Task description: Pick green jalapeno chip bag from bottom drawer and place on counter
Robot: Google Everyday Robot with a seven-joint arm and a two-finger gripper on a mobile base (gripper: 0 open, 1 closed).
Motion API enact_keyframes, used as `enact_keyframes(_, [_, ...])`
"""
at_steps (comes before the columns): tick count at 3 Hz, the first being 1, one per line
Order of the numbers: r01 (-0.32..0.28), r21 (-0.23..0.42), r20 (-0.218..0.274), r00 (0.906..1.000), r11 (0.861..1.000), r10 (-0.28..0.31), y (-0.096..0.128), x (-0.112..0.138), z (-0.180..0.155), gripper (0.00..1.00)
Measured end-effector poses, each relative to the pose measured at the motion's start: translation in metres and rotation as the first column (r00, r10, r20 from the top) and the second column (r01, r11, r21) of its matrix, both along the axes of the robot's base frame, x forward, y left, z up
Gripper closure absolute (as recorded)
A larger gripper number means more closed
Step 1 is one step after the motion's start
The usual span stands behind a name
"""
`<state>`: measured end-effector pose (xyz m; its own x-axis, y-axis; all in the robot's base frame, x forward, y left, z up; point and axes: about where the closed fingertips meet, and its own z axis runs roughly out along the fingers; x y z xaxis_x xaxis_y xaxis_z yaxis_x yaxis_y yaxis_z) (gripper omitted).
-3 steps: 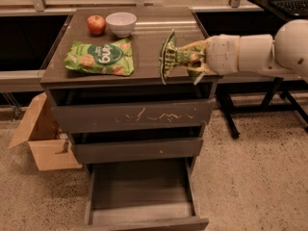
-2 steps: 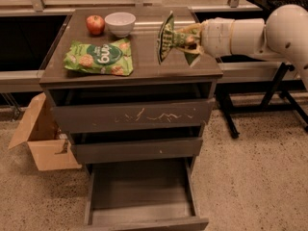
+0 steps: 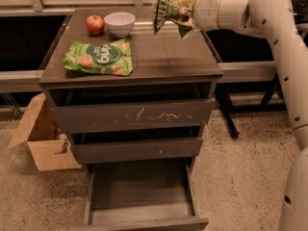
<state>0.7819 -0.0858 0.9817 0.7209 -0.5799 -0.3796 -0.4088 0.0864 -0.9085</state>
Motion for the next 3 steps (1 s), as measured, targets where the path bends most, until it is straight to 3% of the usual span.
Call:
enact_keyframes(1, [-0.004, 0.007, -0.005, 1.0000, 1.000, 0.004, 0.003, 0.003, 0.000, 1.00])
enact_keyframes(2, [-0.031, 0.066, -0.054, 0.9979, 0.997, 0.035, 0.035, 0.032, -0.004, 1.00])
enact_keyframes(3, [-0.019, 0.105, -0.111, 0.9933, 0.994, 0.031, 0.056, 0.057, -0.007, 1.00])
